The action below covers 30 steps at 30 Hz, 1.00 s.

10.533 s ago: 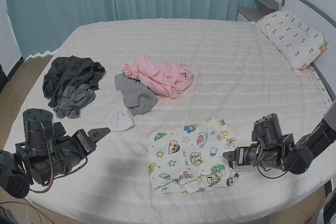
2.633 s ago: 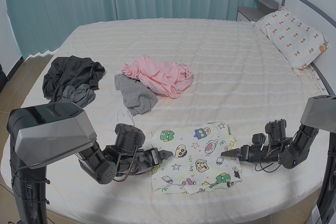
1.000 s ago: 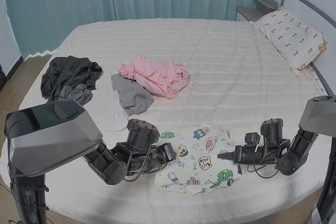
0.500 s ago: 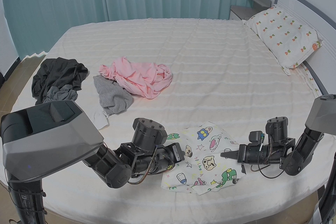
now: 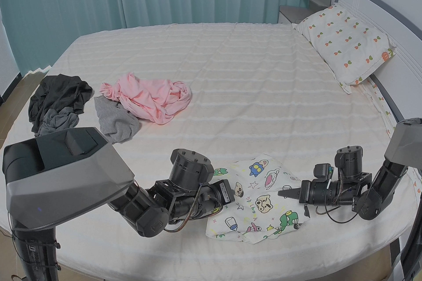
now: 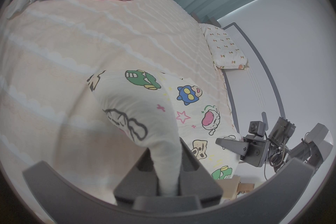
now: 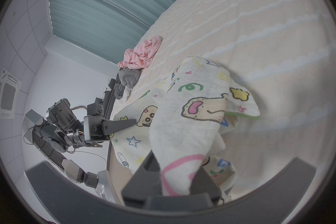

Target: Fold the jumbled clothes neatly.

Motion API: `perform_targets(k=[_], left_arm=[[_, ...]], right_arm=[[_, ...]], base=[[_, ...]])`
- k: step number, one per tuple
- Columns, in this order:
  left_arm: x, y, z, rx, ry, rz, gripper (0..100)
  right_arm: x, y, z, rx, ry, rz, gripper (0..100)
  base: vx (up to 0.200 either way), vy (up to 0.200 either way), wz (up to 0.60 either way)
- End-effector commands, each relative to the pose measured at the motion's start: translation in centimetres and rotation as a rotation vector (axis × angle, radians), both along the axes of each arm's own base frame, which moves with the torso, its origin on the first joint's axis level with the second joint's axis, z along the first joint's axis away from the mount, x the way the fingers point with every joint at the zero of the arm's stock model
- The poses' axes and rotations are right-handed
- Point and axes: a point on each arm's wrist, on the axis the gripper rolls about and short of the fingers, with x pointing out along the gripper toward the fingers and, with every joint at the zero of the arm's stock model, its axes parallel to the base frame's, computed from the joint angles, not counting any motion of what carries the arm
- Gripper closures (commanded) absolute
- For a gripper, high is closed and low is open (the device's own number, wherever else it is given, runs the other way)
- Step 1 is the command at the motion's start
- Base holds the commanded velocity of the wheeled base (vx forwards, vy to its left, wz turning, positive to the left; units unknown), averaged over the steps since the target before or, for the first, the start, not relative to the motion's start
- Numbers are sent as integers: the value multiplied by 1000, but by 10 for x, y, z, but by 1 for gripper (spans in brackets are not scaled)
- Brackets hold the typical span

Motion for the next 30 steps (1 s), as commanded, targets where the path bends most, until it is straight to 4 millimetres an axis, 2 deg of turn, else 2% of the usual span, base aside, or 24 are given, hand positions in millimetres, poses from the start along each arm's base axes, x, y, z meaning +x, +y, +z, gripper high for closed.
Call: perform_targets(k=[1, 23, 24, 25, 30], left_arm=[[1, -1, -10, 19, 14, 11, 100], [-5, 7, -19, 77, 63, 29, 100], [-7, 8, -20, 85, 73, 31, 100], [-7, 8, -21, 88, 76, 31, 0], [-8, 11, -22, 108, 99, 35, 0]], right_arm=[[1, 1, -5, -12, 11, -5, 100], [1, 2, -21, -44, 53, -21, 100], [2, 1, -23, -46, 58, -24, 0], [2, 0, -23, -48, 59, -26, 0], [1, -5, -25, -56, 78, -39, 0]], base=[[0, 0, 0], [0, 0, 0], [0, 0, 0], [0, 0, 0], [0, 0, 0]])
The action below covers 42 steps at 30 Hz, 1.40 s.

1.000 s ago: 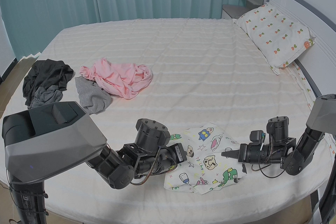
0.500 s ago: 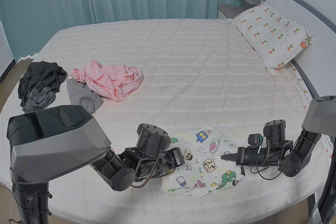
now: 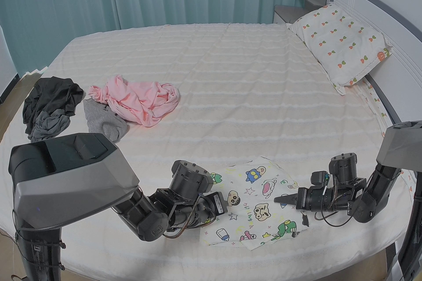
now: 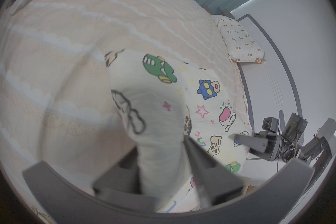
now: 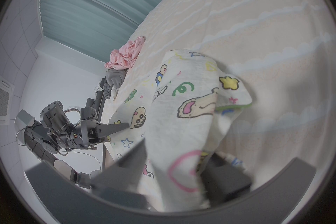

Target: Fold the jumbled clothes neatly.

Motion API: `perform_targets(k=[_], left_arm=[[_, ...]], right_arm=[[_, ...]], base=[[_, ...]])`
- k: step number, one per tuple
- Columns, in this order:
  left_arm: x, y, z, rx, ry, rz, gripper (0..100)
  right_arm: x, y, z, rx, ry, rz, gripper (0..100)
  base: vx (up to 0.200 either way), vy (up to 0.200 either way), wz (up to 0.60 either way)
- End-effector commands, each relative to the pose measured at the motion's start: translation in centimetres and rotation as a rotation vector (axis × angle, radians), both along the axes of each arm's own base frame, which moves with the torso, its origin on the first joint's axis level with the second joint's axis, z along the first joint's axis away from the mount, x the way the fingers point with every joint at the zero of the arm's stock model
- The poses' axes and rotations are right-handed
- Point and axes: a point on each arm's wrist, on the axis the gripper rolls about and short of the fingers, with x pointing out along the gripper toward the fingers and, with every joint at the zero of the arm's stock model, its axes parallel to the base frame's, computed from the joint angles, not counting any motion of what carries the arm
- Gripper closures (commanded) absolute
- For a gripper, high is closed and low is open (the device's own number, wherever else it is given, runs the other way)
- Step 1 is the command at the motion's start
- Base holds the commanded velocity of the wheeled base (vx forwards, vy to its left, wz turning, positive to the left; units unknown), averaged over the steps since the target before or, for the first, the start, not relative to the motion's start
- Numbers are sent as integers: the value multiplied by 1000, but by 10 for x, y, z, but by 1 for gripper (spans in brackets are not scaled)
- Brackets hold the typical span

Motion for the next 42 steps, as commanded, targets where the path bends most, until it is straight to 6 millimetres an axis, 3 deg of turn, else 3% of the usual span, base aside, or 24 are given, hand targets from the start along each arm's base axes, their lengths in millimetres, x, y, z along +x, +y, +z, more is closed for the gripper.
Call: perform_targets(k=[1, 5, 12, 21, 26, 31, 37, 39, 42], left_arm=[[-1, 2, 2, 8, 10, 3, 0], [-10, 10, 7, 34, 44, -2, 0], [-21, 18, -2, 169, 172, -31, 0], [-24, 22, -2, 261, 279, -35, 0], [-26, 23, 5, 269, 286, -36, 0], [-27, 30, 42, 196, 204, -16, 0], [-36, 48, 75, 127, 127, 18, 0], [-38, 51, 80, 111, 110, 27, 0], [-46, 72, 102, 6, 8, 87, 0]], right_arm=[[1, -6, -3, -7, 21, -18, 0], [0, -11, -5, -30, 83, -32, 0], [-2, -21, -6, -130, 136, 2, 0], [-1, -32, -13, -287, 160, -16, 0], [3, -45, -7, -344, 127, -42, 0], [1, -58, 47, -321, -46, -120, 0], [-10, -67, 96, -290, -204, -184, 0], [-11, -65, 101, -278, -219, -188, 0], [-8, -38, 114, -158, -224, -174, 0]], base=[[0, 0, 0], [0, 0, 0], [0, 0, 0], [0, 0, 0], [0, 0, 0], [0, 0, 0], [0, 0, 0], [0, 0, 0], [0, 0, 0]])
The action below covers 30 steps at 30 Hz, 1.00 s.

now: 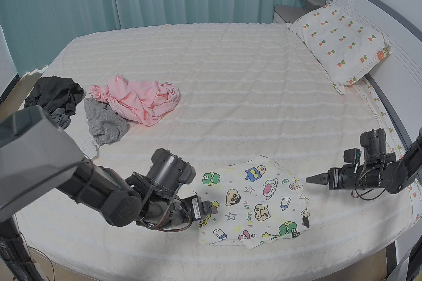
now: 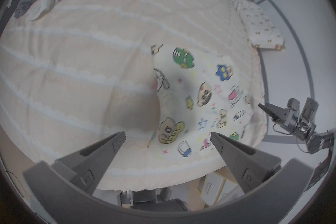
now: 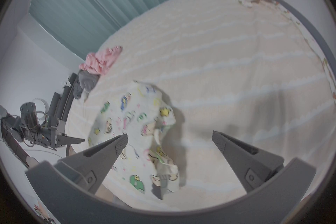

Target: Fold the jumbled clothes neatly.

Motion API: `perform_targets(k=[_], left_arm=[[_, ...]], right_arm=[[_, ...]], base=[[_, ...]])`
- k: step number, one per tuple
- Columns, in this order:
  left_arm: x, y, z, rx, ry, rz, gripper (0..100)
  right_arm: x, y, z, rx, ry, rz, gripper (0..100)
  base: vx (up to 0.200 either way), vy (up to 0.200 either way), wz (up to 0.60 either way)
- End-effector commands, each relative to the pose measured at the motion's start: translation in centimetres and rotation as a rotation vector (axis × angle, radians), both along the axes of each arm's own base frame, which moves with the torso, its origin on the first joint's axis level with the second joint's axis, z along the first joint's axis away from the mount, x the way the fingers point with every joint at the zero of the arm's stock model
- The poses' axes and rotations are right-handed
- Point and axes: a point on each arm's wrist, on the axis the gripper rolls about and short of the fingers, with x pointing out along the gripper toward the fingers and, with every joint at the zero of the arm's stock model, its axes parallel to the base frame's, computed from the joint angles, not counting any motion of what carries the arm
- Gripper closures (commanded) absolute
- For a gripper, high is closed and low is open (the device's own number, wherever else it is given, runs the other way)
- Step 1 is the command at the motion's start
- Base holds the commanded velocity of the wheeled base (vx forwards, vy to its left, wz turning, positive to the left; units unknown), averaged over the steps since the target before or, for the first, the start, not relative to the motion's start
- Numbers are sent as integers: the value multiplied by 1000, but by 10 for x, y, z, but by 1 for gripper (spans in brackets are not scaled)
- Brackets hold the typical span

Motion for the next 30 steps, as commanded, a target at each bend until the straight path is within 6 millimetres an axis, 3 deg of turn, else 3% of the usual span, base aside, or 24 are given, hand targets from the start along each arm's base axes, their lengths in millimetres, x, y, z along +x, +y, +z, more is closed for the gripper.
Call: perform_targets(k=[1, 4, 7, 15, 24, 26, 28, 30], left_arm=[[-17, 35, 43, -135, -158, 79, 0], [-25, 48, 41, -150, -184, 102, 0], [-32, 56, 31, -140, -173, 115, 0], [-33, 64, 8, -142, -156, 146, 0], [-16, 52, -16, -181, -122, 183, 0], [-5, 44, -30, -174, -117, 180, 0], [0, 40, -38, -167, -115, 184, 0], [11, 34, -47, -177, -106, 201, 0]], right_arm=[[-2, 32, 39, 161, -108, 18, 0], [16, 70, 19, 303, -54, 23, 0], [41, 93, -8, 393, -47, 11, 0], [75, 119, -42, 462, 33, 28, 0], [84, 121, -67, 469, 99, 33, 0], [93, 108, -77, 467, 101, -9, 0], [96, 102, -76, 470, 94, -22, 0], [89, 93, -59, 502, 67, -47, 0]], base=[[0, 0, 0], [0, 0, 0], [0, 0, 0], [0, 0, 0], [0, 0, 0], [0, 0, 0], [0, 0, 0], [0, 0, 0]])
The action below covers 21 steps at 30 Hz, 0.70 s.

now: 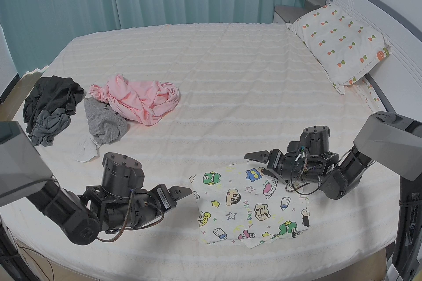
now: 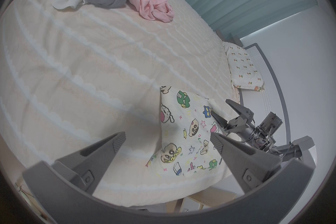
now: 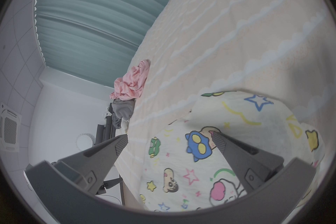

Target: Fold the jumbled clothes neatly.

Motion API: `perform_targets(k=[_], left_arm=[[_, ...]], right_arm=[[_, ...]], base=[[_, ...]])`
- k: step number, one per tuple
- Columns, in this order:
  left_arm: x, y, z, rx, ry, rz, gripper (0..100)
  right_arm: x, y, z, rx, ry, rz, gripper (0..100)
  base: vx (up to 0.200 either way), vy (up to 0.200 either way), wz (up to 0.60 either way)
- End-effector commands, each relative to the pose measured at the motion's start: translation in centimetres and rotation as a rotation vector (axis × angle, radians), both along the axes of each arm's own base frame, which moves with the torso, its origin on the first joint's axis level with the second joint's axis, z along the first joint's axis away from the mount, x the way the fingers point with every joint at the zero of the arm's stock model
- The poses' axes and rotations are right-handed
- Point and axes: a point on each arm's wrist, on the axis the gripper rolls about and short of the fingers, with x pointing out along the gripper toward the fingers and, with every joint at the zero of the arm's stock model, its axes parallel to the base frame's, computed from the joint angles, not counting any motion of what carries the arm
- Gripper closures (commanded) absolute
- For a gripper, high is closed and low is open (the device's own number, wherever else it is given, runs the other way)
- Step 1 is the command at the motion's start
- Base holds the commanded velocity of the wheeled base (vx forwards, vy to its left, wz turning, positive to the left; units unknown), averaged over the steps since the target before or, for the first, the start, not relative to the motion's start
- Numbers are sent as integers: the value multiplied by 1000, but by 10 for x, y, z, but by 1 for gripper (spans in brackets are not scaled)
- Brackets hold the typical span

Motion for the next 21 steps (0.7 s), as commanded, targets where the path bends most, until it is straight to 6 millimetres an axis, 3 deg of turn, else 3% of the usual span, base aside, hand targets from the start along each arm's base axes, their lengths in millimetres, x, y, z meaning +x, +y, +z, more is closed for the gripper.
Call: perform_targets(k=[1, 3, 8, 12, 21], left_arm=[[23, -15, -33, 5, 55, 22, 0], [31, -22, -33, -21, 50, 32, 0], [48, -34, -46, -9, 35, 49, 0], [65, -44, -58, 9, 15, 79, 0], [84, -56, -64, -12, -13, 80, 0]], right_arm=[[-4, -21, 7, 40, 1, -69, 0], [-12, -26, 32, 98, -62, -89, 0], [-41, -40, 64, 128, -151, -149, 0], [-63, -47, 69, 131, -156, -153, 0], [-70, -53, 66, 132, -176, -159, 0]], base=[[0, 0, 0], [0, 0, 0], [0, 0, 0], [0, 0, 0], [0, 0, 0]])
